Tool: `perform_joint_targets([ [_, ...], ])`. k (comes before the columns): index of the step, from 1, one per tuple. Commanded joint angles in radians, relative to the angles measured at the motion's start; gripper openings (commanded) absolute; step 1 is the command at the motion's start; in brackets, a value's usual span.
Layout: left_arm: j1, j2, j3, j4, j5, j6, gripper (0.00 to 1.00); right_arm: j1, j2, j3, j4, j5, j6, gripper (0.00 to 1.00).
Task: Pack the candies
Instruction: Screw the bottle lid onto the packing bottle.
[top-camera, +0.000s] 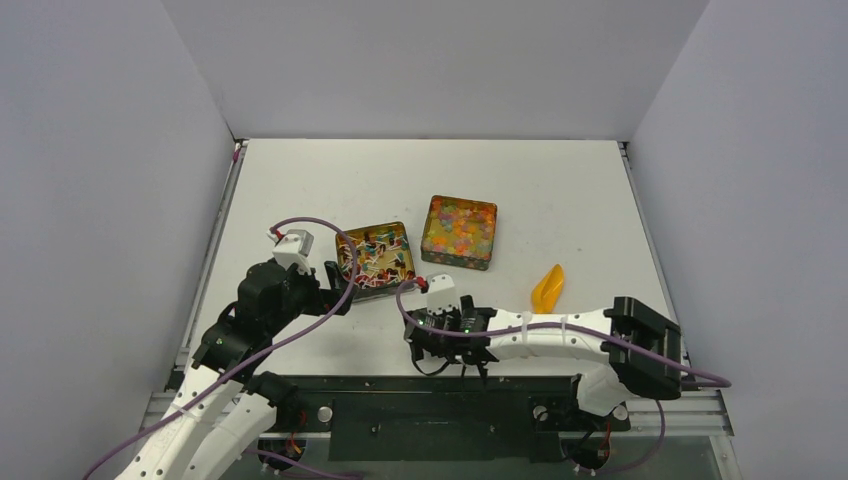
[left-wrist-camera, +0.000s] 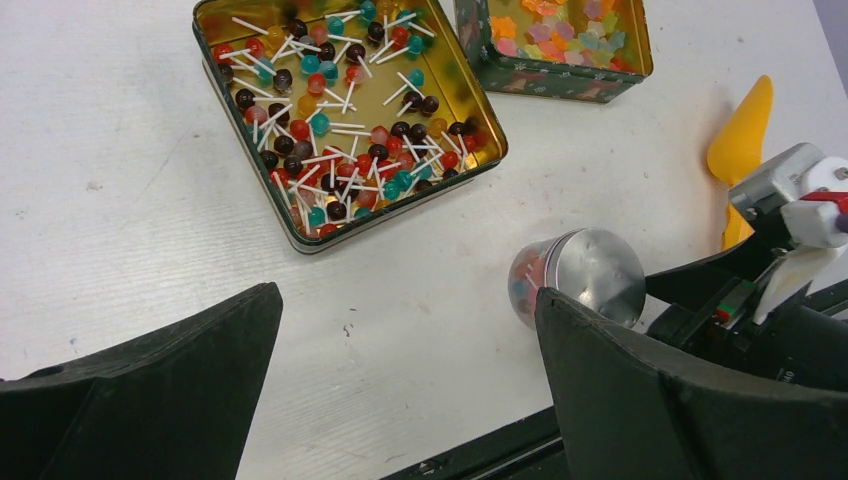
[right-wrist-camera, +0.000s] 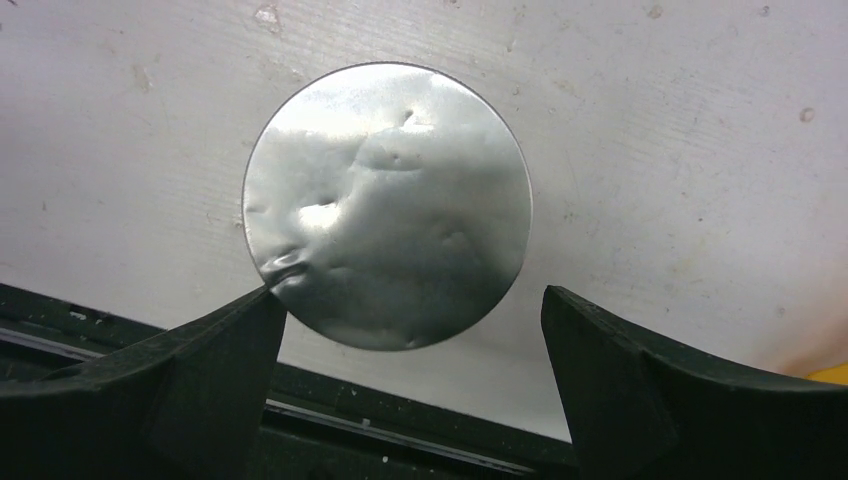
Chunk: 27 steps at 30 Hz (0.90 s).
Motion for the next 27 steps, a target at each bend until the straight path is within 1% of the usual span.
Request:
perform_joint_targets([
  [1, -0.003, -0.001, 0.009, 0.051, -0.005, 0.0, 0.96, 0.025, -0.093, 0.072, -0.084, 0.036, -0.003, 0.94],
  [7, -0.002, -0.001, 0.009, 0.052, -0.005, 0.0, 0.96, 0.061, -0.167, 0.122, -0.178, 0.042, -0.001, 0.94],
  [9, -0.002, -0.001, 0.009, 0.052, -0.004, 0.0, 0.96, 0.068, -0.19, 0.135, -0.199, 0.047, 0.0, 0.92],
  [11, -0.002, -0.001, 0.009, 0.052, -0.005, 0.0, 0.96, 0.069, -0.205, 0.144, -0.205, 0.055, -0.002, 0.88],
  [12, -0.002, -0.001, 0.009, 0.052, -0.005, 0.0, 0.96, 0.069, -0.211, 0.15, -0.206, 0.063, -0.004, 0.83],
  [13, -0.002, -0.001, 0.009, 0.052, -0.005, 0.0, 0.96, 0.062, -0.214, 0.152, -0.204, 0.064, -0.005, 0.81],
  [14, -0.002, -0.001, 0.009, 0.051, -0.005, 0.0, 0.96, 0.059, -0.217, 0.151, -0.194, 0.063, -0.009, 0.75],
  [16, -0.002, -0.001, 0.009, 0.051, -0.004, 0.0, 0.96, 0.036, -0.221, 0.147, -0.17, 0.054, -0.018, 0.68],
  [17, -0.002, -0.001, 0.009, 0.051, -0.004, 0.0, 0.96, 0.027, -0.222, 0.145, -0.162, 0.041, -0.024, 0.67],
  [19, -0.002, -0.001, 0.009, 0.052, -0.005, 0.0, 0.96, -0.003, -0.215, 0.143, -0.13, 0.018, -0.038, 0.58],
  [23, -0.002, -0.003, 0.009, 0.051, -0.004, 0.0, 0.96, -0.046, -0.183, 0.15, -0.103, -0.009, -0.071, 0.53],
  [27, -0.002, -0.003, 0.009, 0.05, -0.005, 0.0, 0.96, -0.067, -0.147, 0.166, -0.092, -0.027, -0.096, 0.52],
])
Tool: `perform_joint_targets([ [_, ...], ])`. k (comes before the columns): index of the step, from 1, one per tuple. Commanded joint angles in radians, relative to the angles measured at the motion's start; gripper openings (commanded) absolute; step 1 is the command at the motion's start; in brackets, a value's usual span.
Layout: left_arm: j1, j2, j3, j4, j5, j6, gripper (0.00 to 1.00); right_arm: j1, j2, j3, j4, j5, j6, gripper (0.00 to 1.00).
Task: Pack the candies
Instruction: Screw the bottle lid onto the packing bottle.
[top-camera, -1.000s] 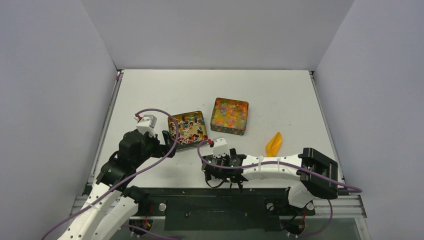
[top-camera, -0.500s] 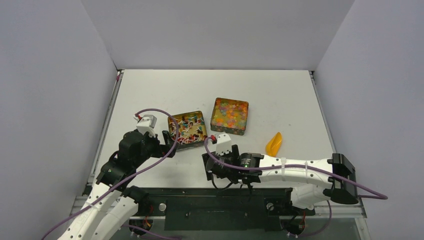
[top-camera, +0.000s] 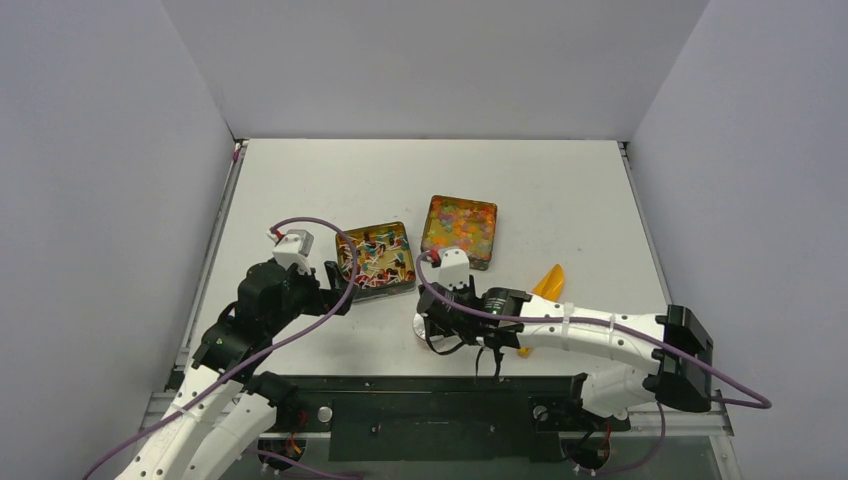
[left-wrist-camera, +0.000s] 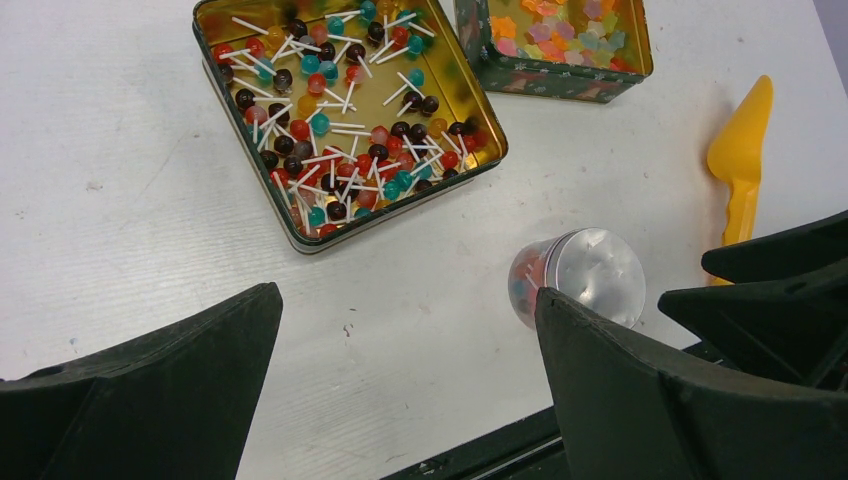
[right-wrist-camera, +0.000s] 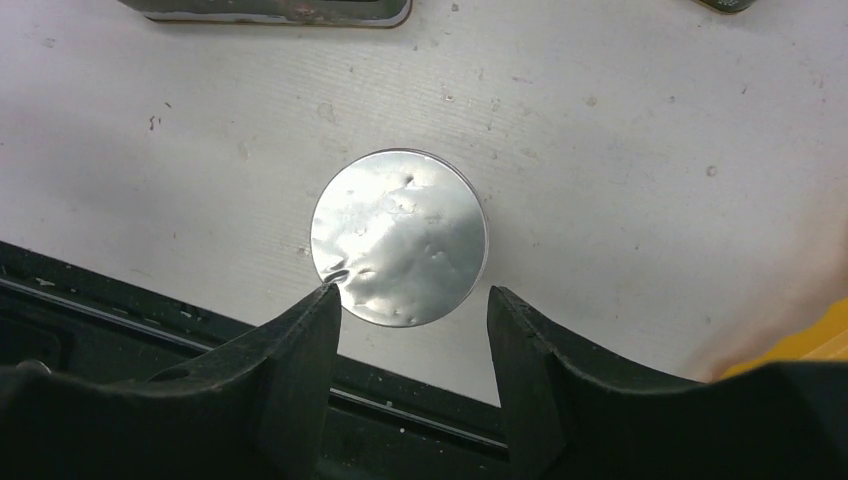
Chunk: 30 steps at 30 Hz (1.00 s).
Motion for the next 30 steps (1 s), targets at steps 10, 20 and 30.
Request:
perform_joint_targets([
  [10, -0.001, -0.005, 0.009, 0.05, -0.004, 0.001, 0.96, -0.026, 0.117, 0.036, 0.09, -0.068, -0.033, 0.5],
  [20, -0.002, -0.009, 0.009, 0.052, -0.004, 0.001, 0.96, -0.02, 0.213, -0.092, 0.217, -0.132, 0.028, 0.46],
  [30, -0.002, -0.006, 0.009, 0.057, 0.004, 0.003, 0.96, -0.009, 0.167, -0.093, 0.175, -0.088, 0.024, 0.45],
])
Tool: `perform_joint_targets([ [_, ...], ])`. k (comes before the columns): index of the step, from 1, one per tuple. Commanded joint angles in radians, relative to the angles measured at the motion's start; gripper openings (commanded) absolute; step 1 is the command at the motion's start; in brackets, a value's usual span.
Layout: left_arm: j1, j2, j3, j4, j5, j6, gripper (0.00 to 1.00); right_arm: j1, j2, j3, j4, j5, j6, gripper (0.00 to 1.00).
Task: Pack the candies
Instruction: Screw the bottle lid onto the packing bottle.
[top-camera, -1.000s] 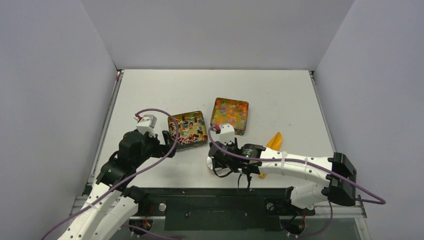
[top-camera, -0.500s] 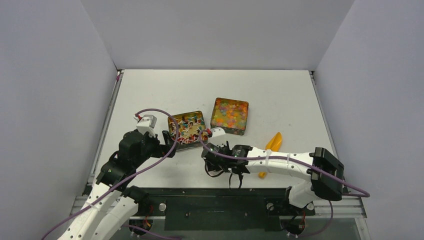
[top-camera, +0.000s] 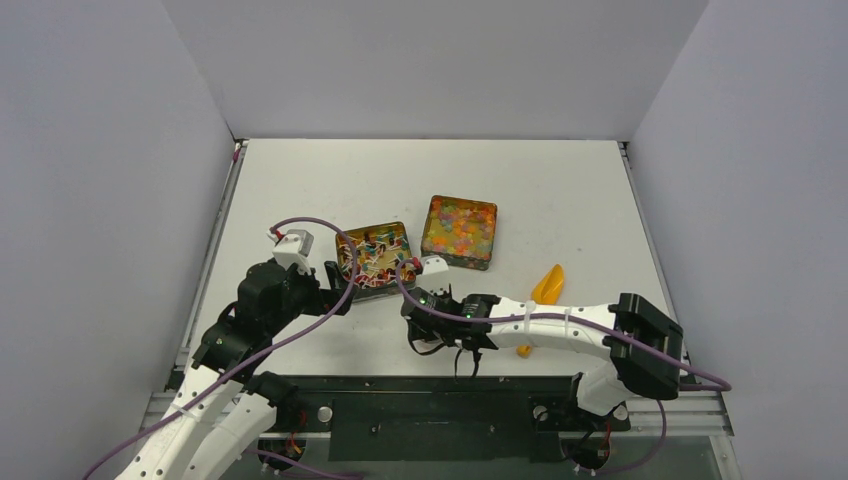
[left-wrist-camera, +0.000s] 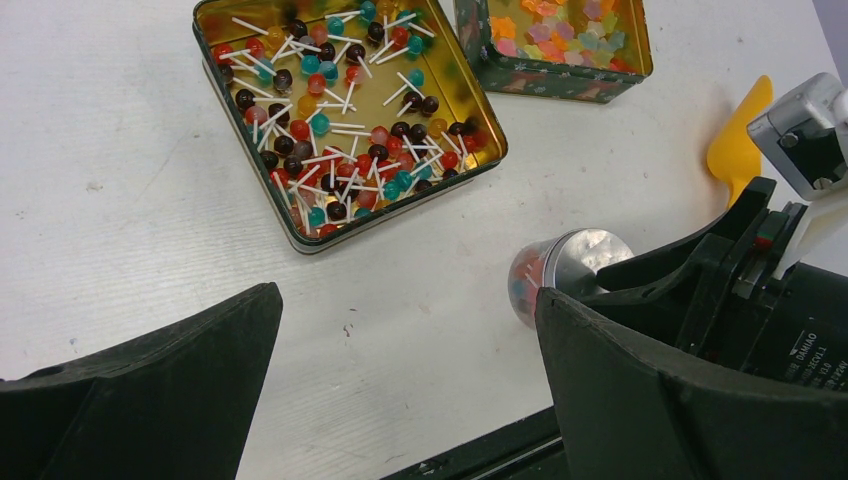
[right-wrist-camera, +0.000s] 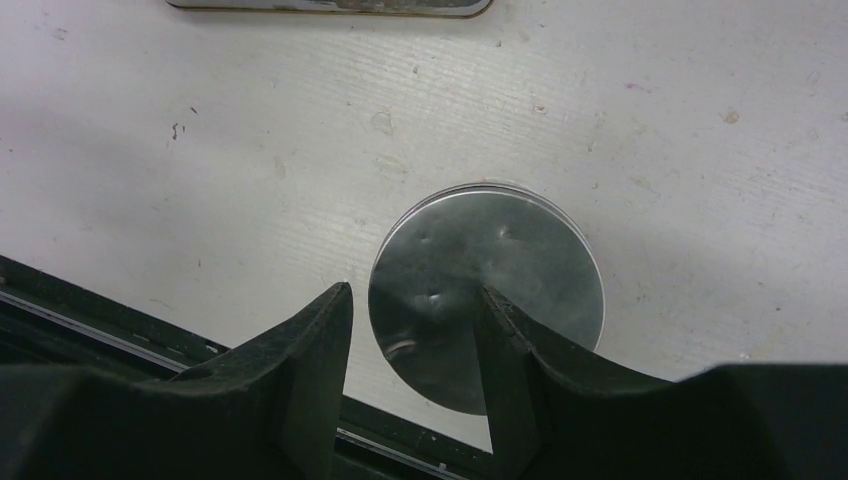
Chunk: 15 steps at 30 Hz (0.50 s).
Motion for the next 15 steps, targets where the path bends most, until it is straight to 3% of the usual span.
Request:
perform_joint_targets([
  [1, -0.003, -0.004, 0.01, 0.059, 0.017, 0.007, 0.96, 0.008, -0.019, -0.026, -0.089, -0.002, 0.015, 0.45],
  [8, -0.002, -0.007, 0.026, 0.09, 0.134, 0.024, 0.96, 0.008, -0.126, 0.016, -0.156, 0.069, -0.019, 0.49],
  [15, -0.009, -0.014, -0.001, 0.165, 0.275, -0.056, 0.96, -0.02, -0.274, -0.021, -0.179, 0.107, -0.062, 0.55],
])
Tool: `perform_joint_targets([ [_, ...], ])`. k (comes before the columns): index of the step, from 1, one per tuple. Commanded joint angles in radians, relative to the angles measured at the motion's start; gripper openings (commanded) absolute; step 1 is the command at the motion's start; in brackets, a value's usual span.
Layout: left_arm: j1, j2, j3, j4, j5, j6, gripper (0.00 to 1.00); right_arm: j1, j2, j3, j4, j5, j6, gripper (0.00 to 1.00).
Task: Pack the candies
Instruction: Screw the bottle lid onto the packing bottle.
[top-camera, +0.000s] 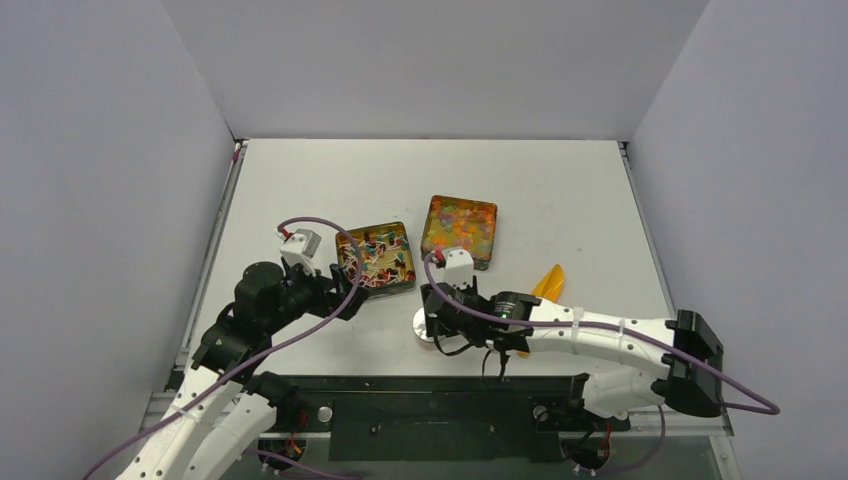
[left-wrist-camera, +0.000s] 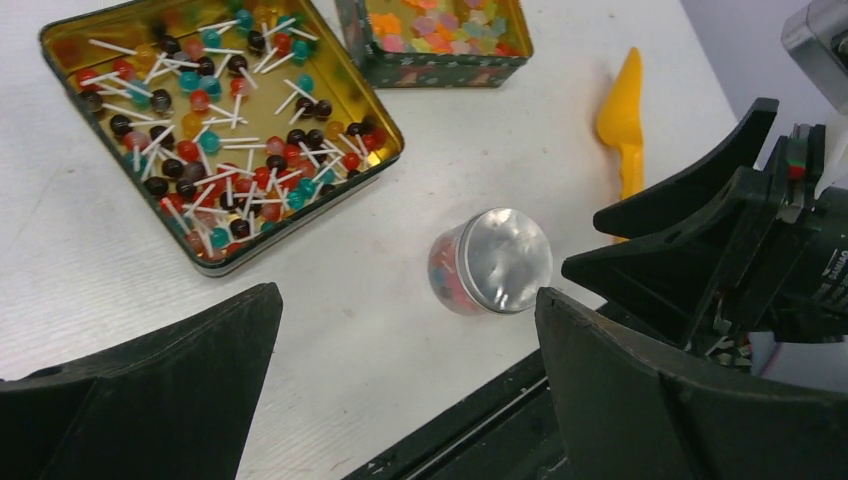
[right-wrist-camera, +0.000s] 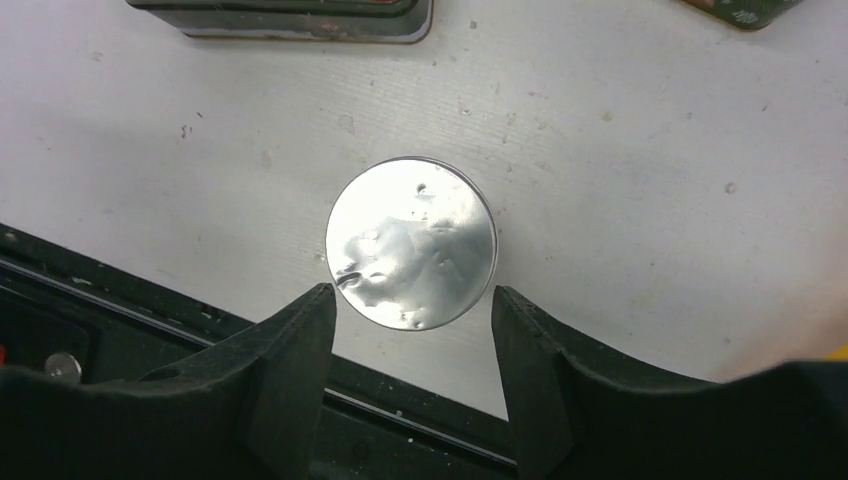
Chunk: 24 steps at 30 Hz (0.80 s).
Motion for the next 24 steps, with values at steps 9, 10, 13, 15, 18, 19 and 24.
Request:
perform_joint_targets([
  [9, -0.293, 0.004, -0.057, 0.228, -0.042, -0.118, 0.96, -0.075, -0.256, -0.11, -0.026, 0.081, -0.1, 0.68],
  [10, -0.338, 0.012, -0.067, 0.248, -0.08, -0.124, 0.96, -0.09, -0.266, -0.118, -0.022, 0.08, -0.108, 0.7],
  [13, -0.599, 0.063, -0.104, 0.291, -0.326, -0.131, 0.96, -0.128, -0.318, -0.16, -0.008, 0.054, -0.124, 0.76],
  [15, -0.761, 0.098, -0.14, 0.335, -0.492, -0.143, 0.96, -0.164, -0.346, -0.174, 0.0, 0.026, -0.135, 0.8],
  [18, -0.955, 0.144, -0.192, 0.424, -0.758, -0.167, 0.96, -0.2, -0.386, -0.187, 0.003, 0.011, -0.154, 0.85],
  [19, -1.042, 0.171, -0.218, 0.442, -0.809, -0.17, 0.96, -0.205, -0.391, -0.193, 0.005, 0.009, -0.157, 0.86],
  [24, -1.234, 0.29, -0.297, 0.6, -1.082, -0.199, 0.96, -0.238, -0.402, -0.2, 0.015, 0.001, -0.166, 0.91],
])
